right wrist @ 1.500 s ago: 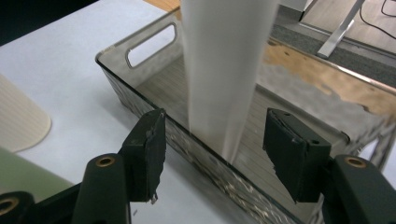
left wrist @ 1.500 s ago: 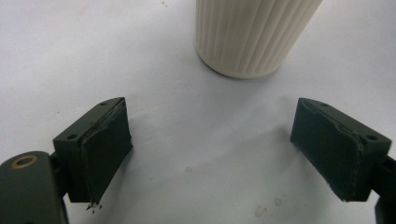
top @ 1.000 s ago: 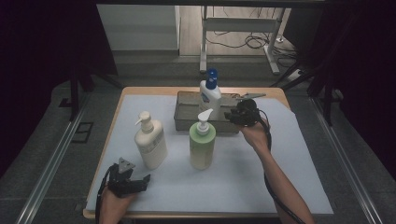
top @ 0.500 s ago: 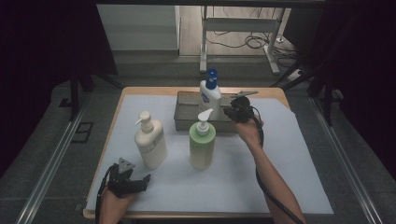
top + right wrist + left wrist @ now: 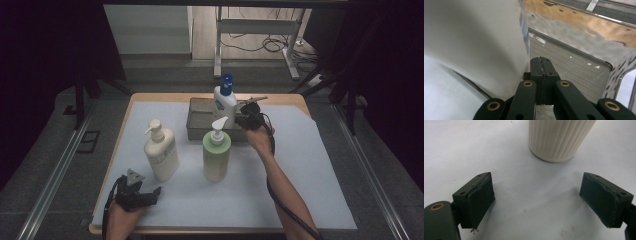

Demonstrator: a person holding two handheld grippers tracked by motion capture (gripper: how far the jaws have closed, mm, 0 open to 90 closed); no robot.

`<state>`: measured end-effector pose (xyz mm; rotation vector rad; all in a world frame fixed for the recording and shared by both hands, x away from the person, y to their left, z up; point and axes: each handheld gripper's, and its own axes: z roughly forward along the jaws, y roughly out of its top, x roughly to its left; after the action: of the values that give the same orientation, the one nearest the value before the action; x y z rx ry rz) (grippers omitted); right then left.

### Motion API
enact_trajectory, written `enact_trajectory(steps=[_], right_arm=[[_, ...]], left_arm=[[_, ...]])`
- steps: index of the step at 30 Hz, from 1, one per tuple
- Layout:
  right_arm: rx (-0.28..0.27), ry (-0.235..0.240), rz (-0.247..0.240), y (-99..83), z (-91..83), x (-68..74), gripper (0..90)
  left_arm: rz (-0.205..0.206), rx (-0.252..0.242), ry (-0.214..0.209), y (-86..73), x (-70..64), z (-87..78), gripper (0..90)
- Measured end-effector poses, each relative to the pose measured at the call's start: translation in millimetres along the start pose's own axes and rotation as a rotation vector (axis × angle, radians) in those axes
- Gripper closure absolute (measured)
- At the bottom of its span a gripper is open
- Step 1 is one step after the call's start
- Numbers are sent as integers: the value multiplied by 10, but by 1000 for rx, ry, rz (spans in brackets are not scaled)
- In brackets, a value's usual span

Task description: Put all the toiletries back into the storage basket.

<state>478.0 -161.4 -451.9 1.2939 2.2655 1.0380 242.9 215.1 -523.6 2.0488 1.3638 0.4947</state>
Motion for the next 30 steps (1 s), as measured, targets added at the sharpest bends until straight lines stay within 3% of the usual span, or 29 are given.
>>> enact_trajectory(steps=[3,12,30], right_arm=[[6,13,22,-11,26,-10,894],[19,4,22,-27,71,-10,894],[42,9,-3,21,167,98,893]], left_arm=[[0,0,0,0,0,0,118],[1,1,0,1,0,0,118],[0,1,0,1,0,0,118]])
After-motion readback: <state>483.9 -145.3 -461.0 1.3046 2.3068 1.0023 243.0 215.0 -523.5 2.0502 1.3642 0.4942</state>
